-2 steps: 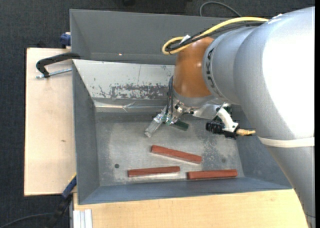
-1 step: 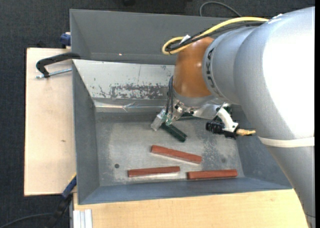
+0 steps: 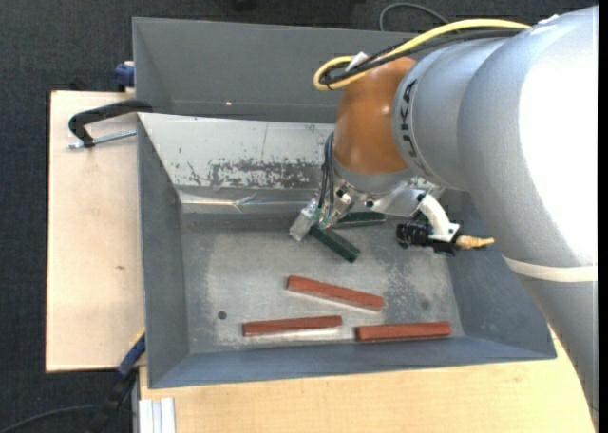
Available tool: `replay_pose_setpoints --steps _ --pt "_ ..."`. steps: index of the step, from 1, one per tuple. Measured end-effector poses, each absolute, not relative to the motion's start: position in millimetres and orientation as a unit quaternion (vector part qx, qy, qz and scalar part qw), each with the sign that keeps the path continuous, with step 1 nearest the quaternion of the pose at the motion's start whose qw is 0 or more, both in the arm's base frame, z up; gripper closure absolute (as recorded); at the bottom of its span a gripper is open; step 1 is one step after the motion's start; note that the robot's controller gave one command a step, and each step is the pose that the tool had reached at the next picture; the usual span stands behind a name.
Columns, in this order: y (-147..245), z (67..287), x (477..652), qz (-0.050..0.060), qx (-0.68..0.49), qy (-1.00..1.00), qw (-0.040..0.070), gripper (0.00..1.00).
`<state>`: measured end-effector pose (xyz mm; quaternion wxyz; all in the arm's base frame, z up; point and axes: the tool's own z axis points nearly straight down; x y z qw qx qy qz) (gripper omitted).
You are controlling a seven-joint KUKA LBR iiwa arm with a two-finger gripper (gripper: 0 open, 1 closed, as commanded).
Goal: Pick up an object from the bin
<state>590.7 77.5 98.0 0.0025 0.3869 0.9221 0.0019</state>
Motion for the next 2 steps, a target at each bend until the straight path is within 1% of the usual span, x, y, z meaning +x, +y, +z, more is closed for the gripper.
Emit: replay_pose_setpoints --steps 1,2 --pt "78.0 99.3 591.5 0.001 0.386 0.922 0.001 1.0" --pt "78.6 131.2 592.9 0.002 0.385 0.923 0.003 1.0"
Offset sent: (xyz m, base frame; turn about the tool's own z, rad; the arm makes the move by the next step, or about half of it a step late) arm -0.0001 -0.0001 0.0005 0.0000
